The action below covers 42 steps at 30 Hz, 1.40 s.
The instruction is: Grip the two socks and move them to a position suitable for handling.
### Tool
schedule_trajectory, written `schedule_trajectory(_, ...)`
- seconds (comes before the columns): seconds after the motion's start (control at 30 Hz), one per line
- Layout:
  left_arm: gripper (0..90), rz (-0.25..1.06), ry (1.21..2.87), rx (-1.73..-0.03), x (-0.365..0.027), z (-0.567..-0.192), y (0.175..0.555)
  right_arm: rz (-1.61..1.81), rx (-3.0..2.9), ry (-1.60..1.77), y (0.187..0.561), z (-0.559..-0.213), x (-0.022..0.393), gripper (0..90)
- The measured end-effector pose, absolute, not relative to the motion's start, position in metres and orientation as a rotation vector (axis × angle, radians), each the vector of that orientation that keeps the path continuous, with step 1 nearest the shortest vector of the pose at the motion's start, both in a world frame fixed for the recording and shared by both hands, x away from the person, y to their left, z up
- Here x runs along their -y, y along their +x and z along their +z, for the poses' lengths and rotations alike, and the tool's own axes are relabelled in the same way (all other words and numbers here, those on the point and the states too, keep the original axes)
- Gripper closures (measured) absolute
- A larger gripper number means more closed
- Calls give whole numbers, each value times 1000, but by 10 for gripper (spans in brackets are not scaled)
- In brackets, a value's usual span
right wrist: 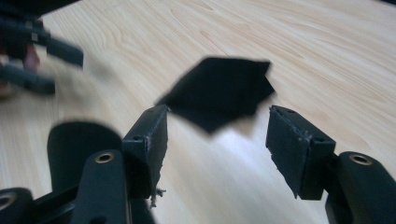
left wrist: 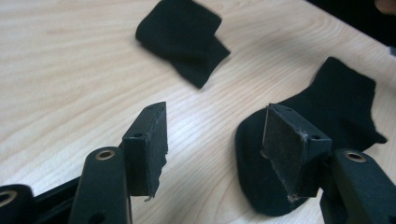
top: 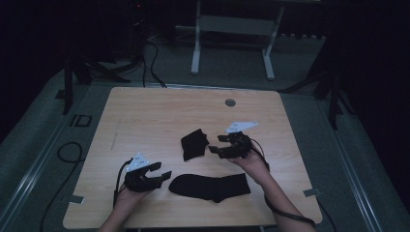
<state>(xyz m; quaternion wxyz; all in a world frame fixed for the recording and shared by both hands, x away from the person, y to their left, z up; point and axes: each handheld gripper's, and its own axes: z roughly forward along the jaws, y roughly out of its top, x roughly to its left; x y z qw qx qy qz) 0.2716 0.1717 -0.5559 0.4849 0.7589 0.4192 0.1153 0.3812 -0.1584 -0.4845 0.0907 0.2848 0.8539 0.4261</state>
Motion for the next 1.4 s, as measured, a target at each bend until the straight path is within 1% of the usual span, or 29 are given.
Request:
schedule_trajectory(0.07, 374, 269, 1847, -1030, -172, -560, 272, 1280, -2552, 879, 398, -486, 141, 350)
schedule_trajectory(0.1, 368, 269, 1847, -1030, -172, -560, 272, 1280, -2552, 879, 398, -486, 141, 350)
schedule_trajectory(0.13, 338, 267, 1837, -1031, -172, -560, 272, 1241, -2555, 906, 412, -490, 124, 332)
schedule_trajectory(0.17, 324, 255, 1838, -1018, -173, -561, 272, 1219, -2555, 920, 418, -493, 117, 308)
schedule_trajectory(0.2, 306, 255, 1838, -1018, -173, -561, 272, 1219, -2555, 920, 418, -493, 117, 308)
schedule_trajectory(0.27, 303, 248, 1828, -1019, -173, -561, 272, 1168, -2567, 980, 434, -506, 100, 273)
schedule_trajectory(0.33, 303, 248, 1837, -1029, -174, -561, 272, 1116, -2582, 996, 440, -517, 91, 270)
schedule_trajectory(0.37, 303, 248, 1837, -1029, -174, -561, 272, 1116, -2582, 996, 440, -517, 91, 270)
schedule_trajectory(0.4, 303, 249, 1850, -1034, -174, -562, 271, 1055, -2598, 1006, 442, -528, 84, 270)
schedule_trajectory(0.43, 303, 249, 1850, -1034, -174, -562, 271, 1055, -2598, 1006, 442, -528, 84, 270)
schedule_trajectory(0.5, 303, 245, 1850, -1038, -174, -562, 272, 958, -2618, 961, 439, -541, 76, 325)
schedule_trajectory(0.53, 303, 246, 1853, -1043, -174, -563, 272, 958, -2618, 961, 439, -541, 76, 325)
schedule_trajectory(0.57, 304, 247, 1853, -1046, -174, -563, 273, 881, -2625, 897, 435, -548, 72, 392)
schedule_trajectory(0.6, 303, 242, 1850, -1048, -174, -563, 273, 857, -2612, 852, 431, -550, 70, 414)
schedule_trajectory(0.63, 303, 238, 1849, -1054, -174, -563, 274, 851, -2610, 831, 429, -550, 70, 467)
schedule_trajectory(0.67, 303, 238, 1849, -1054, -174, -563, 274, 861, -2614, 831, 428, -551, 69, 540)
schedule_trajectory(0.7, 304, 236, 1849, -1054, -173, -563, 276, 865, -2618, 820, 427, -551, 69, 638)
schedule_trajectory(0.73, 304, 236, 1849, -1054, -173, -563, 276, 851, -2614, 795, 425, -550, 68, 713)
schedule_trajectory(0.77, 304, 229, 1849, -1059, -173, -563, 277, 851, -2614, 795, 425, -550, 68, 713)
schedule_trajectory(0.8, 304, 225, 1847, -1063, -172, -563, 278, 836, -2604, 780, 424, -550, 66, 768)
schedule_trajectory(0.97, 306, 220, 1838, -1063, -171, -561, 281, 887, -2592, 815, 424, -544, 69, 788)
schedule_trajectory(1.2, 305, 230, 1830, -1059, -163, -559, 290, 1143, -2519, 781, 404, -491, 82, 789)
schedule_trajectory(1.4, 304, 214, 1774, -986, -143, -547, 298, 1325, -2491, 777, 387, -468, 87, 788)
